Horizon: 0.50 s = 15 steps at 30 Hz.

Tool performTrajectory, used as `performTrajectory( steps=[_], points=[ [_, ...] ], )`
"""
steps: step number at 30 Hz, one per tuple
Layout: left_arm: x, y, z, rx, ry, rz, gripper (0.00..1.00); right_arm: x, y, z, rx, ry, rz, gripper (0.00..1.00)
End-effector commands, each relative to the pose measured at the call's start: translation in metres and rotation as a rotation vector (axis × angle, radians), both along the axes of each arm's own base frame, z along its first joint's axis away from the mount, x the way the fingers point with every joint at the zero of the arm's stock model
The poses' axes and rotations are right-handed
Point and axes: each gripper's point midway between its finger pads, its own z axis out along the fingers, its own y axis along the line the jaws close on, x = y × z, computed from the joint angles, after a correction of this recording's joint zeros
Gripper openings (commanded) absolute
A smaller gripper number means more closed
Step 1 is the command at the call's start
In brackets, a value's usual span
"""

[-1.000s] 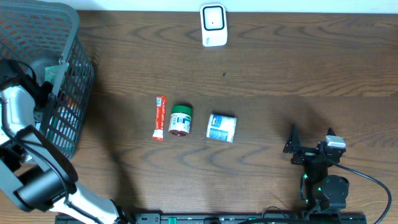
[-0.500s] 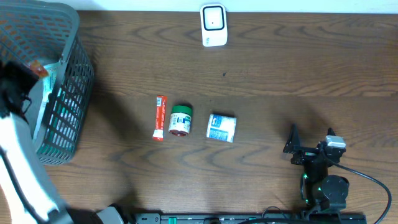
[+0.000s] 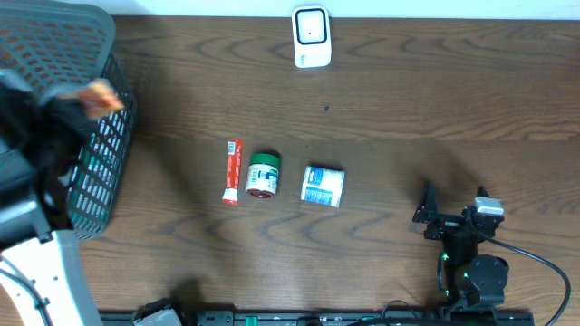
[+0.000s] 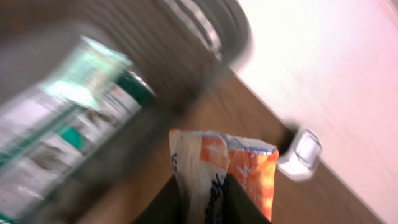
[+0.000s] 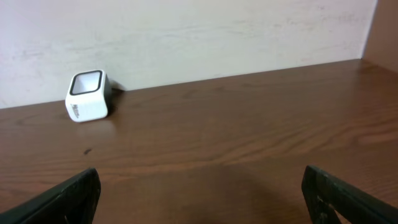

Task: Scan the item barcode
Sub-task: 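Lift the orange packet out and carry it toward the table center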

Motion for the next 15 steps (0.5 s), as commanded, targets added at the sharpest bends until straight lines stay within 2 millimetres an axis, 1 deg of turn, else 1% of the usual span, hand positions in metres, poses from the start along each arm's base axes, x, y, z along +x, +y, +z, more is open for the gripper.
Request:
performTrajectory(
  steps=[1,6,10,11,13,15],
  points=[
    [0.006,-0.052,-0.005,-0.108,0.029,-0.176,0.19,0.000,0.001,-0.001,-0.015,0.005,0.003,0.99],
    [0.002,-0.119,-0.042,-0.168,0.200,-0.358,0.19,0.000,0.001,-0.001,-0.015,0.005,0.003,0.99],
    [-0.007,-0.172,-0.082,-0.182,0.368,-0.511,0.19,0.000,0.001,-0.001,-0.015,0.005,0.003,0.99],
    [-0.011,-0.185,-0.094,-0.176,0.416,-0.555,0.15,0.000,0.001,-0.001,-0.015,0.005,0.003,0.99],
    [-0.019,-0.204,-0.112,-0.149,0.491,-0.642,0.15,0.000,0.001,-0.001,-0.015,0.005,0.003,0.99],
    [-0.026,-0.215,-0.129,-0.102,0.555,-0.723,0.15,0.000,0.001,-0.001,-0.015,0.005,0.003,0.99]
  ],
)
